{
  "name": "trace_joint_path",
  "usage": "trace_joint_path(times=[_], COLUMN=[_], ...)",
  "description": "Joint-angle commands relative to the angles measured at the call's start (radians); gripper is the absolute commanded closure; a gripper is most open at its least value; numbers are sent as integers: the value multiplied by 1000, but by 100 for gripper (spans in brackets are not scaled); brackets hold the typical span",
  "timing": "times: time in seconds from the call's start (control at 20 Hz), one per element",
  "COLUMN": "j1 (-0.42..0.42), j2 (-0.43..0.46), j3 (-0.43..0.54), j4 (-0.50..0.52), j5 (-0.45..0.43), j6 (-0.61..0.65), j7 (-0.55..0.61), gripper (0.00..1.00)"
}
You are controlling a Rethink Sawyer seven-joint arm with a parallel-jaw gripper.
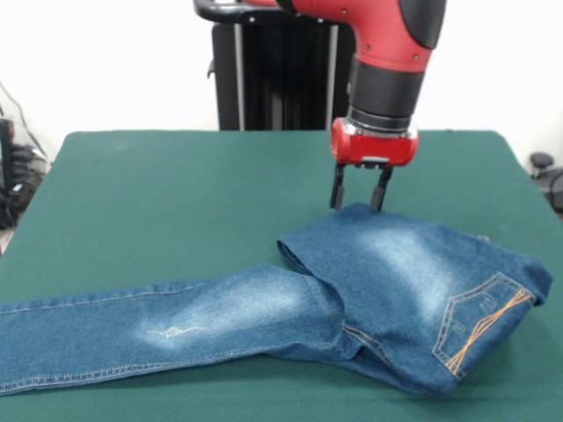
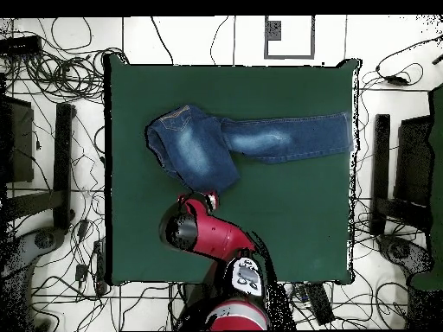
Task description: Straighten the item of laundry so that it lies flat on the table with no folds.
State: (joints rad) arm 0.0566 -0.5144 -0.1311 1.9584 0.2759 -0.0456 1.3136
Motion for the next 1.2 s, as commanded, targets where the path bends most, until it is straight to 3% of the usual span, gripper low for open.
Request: trace_joint_path(times=[0.05, 0.6, 1.2], j1=[28, 108, 42], j2=[47, -17, 20], j3=[92, 42, 93], j4=[24, 63, 53], j5=[37, 92, 61], j6=[-33, 66, -24], j7=[293, 317, 306], gripper=[0, 0, 0])
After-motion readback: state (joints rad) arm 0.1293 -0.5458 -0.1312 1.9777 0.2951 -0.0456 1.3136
